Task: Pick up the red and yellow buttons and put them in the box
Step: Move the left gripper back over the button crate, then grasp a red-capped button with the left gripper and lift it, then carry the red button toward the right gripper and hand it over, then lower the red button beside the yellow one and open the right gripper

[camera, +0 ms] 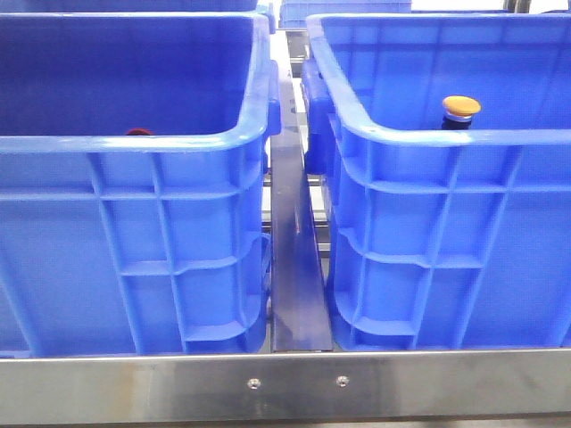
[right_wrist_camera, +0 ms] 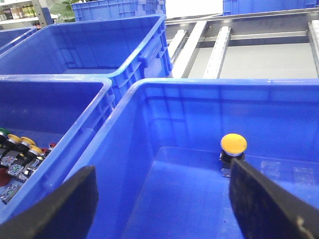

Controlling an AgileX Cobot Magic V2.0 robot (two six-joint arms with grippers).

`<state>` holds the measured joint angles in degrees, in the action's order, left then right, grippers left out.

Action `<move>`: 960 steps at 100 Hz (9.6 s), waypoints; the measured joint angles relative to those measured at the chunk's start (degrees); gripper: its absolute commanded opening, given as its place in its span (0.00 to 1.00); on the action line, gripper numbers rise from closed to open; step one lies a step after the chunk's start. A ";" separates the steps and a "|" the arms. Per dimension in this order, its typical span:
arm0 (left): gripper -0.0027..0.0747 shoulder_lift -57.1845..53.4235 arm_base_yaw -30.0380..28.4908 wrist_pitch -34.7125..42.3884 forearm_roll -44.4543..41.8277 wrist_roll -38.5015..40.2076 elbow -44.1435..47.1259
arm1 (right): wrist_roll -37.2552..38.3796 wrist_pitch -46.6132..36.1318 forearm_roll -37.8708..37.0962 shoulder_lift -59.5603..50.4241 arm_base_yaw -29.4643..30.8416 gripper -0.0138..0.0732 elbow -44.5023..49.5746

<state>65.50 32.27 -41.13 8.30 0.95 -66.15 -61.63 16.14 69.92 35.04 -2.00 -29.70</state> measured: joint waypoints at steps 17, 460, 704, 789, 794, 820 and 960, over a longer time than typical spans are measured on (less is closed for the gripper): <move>0.55 4.20 -7.31 -6.85 -0.65 3.33 -2.27 | 0.00 0.02 -0.10 0.00 0.00 0.81 0.00; 0.09 20.31 10.07 -16.63 9.73 -15.43 -20.22 | 23.68 39.80 17.80 35.91 0.00 0.81 -18.89; 0.70 20.18 10.07 -15.39 9.84 -15.43 -20.22 | -22.17 14.49 12.78 38.37 21.14 0.39 -20.15; 0.70 20.18 10.07 -13.30 9.84 -15.43 -20.22 | -52.83 17.99 32.41 65.56 21.14 0.39 -31.19; 0.70 20.18 10.07 -13.30 9.84 -15.43 -20.22 | -52.83 18.03 32.41 66.59 21.14 0.39 -31.93; 0.70 20.18 10.07 -13.30 9.84 -15.43 -20.22 | -52.83 17.92 32.41 70.58 21.14 0.39 -33.81; 0.60 20.18 10.07 -11.67 9.10 -14.13 -20.22 | -52.83 11.48 32.85 51.28 21.14 0.62 -24.16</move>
<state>85.68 42.34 -52.80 17.39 -13.18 -86.36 -114.46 27.62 102.77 86.32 19.14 -53.85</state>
